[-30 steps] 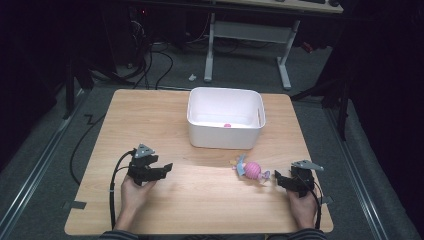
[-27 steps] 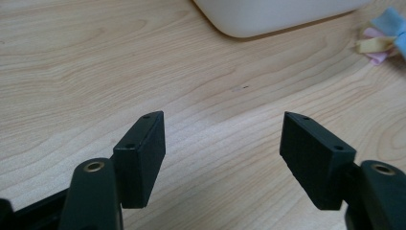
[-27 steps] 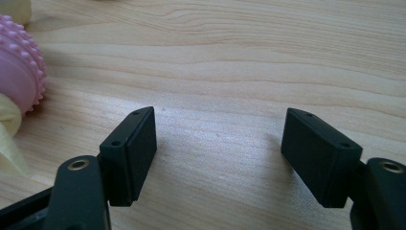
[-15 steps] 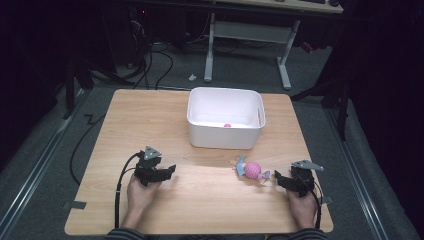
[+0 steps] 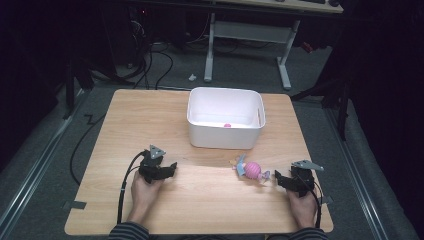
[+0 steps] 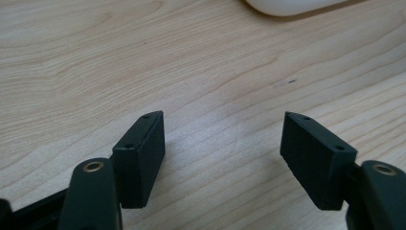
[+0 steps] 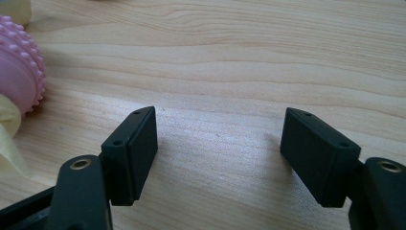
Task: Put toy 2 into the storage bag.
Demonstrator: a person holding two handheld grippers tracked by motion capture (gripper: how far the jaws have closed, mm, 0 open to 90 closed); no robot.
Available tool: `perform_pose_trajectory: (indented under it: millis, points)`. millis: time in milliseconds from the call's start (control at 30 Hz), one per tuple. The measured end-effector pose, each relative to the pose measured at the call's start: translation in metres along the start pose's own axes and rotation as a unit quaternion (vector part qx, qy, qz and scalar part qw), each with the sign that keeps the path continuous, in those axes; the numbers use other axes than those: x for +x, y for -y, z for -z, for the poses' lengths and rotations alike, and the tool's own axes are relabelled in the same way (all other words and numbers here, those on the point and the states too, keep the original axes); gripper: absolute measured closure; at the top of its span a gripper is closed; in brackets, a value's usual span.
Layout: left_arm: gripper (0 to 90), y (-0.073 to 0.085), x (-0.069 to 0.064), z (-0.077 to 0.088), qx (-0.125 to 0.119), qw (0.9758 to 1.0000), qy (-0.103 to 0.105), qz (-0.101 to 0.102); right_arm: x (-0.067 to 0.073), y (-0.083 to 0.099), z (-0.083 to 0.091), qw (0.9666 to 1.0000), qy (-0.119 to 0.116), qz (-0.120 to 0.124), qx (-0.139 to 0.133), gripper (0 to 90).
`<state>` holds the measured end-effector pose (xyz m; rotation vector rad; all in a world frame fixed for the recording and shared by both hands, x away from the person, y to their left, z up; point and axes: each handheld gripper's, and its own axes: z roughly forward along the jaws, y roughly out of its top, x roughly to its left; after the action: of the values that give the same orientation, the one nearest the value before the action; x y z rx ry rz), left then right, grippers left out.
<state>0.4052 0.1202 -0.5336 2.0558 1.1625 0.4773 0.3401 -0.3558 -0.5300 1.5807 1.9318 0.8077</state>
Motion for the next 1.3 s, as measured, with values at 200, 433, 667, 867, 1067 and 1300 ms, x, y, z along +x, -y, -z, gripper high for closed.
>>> perform_pose_trajectory:
  millis: [200, 433, 667, 867, 1067, 1300]
  points:
    - [31.4, 0.001, 0.000, -0.002, -0.006, 0.9999, -0.005, -0.007, 0.000, 0.000, 0.000, 1.0000, -0.001, 0.001, 0.000, 29.3]
    - [27.1, 0.001, -0.001, -0.002, -0.003, 1.0000, -0.004, -0.008, -0.001, 0.000, 0.001, 1.0000, -0.007, 0.003, 0.006, 28.4]
    - [16.4, 0.000, 0.000, -0.004, 0.006, 0.9999, -0.009, -0.001, -0.004, 0.000, 0.005, 0.9996, -0.023, 0.011, 0.015, 29.6]
    - [15.9, 0.000, 0.000, -0.004, 0.006, 0.9999, -0.009, -0.002, -0.009, 0.002, 0.022, 0.9995, -0.030, -0.003, 0.003, 32.5]
    - [15.8, 0.000, 0.000, -0.004, 0.006, 0.9999, -0.008, -0.002, -0.012, 0.004, 0.042, 0.9992, -0.039, 0.001, -0.008, 35.3]
    - [15.8, 0.000, 0.000, -0.004, 0.006, 0.9999, -0.008, -0.002, -0.008, 0.004, 0.061, 0.9983, -0.056, 0.011, -0.012, 35.6]
